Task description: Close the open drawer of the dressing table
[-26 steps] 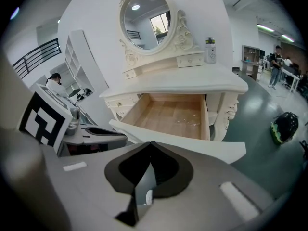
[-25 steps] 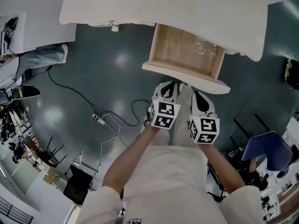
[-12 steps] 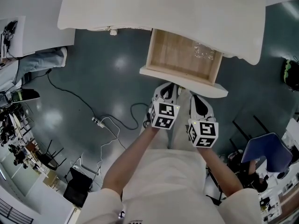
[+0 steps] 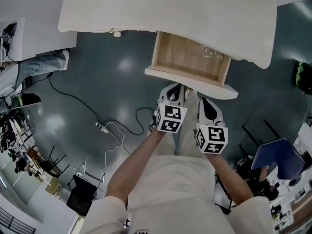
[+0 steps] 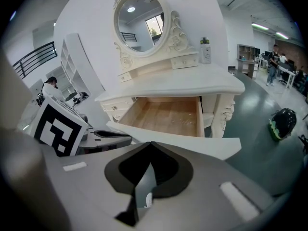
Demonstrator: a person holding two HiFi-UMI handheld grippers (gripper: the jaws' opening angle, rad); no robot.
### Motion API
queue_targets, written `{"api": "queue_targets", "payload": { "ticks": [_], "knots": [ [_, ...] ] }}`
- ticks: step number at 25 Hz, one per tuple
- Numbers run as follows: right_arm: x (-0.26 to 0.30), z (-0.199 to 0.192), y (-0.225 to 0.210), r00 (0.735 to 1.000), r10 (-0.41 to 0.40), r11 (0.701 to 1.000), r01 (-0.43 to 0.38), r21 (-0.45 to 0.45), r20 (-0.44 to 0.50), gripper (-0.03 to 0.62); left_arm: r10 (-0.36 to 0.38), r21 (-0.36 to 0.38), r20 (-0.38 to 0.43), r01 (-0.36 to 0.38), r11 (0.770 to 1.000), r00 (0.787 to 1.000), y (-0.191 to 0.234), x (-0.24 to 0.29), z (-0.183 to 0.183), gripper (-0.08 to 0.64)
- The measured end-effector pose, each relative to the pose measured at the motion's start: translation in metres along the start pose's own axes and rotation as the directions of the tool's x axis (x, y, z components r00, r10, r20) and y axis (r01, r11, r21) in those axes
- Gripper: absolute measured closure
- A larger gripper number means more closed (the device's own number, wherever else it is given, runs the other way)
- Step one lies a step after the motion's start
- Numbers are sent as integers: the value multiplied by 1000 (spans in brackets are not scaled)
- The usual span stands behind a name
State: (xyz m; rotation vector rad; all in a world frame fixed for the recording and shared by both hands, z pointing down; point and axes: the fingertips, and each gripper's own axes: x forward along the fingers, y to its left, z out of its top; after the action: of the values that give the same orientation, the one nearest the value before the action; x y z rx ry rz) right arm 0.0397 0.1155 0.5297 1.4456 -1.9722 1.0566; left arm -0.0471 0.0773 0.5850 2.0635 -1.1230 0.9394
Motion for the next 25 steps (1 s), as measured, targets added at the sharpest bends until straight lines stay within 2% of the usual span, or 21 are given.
{"api": "queue_targets", "payload": {
  "ticks": [10, 25],
  "knots": [
    [12, 14, -6, 1000, 6, 1000, -6, 25, 19, 591, 12, -12, 7, -12, 1000, 1000, 6, 13, 15, 548],
    [19, 40, -22, 1000, -1, 1000, 1, 12, 19, 591, 21, -29, 5, -21, 999, 1000, 11, 23, 38, 548]
  ]
}}
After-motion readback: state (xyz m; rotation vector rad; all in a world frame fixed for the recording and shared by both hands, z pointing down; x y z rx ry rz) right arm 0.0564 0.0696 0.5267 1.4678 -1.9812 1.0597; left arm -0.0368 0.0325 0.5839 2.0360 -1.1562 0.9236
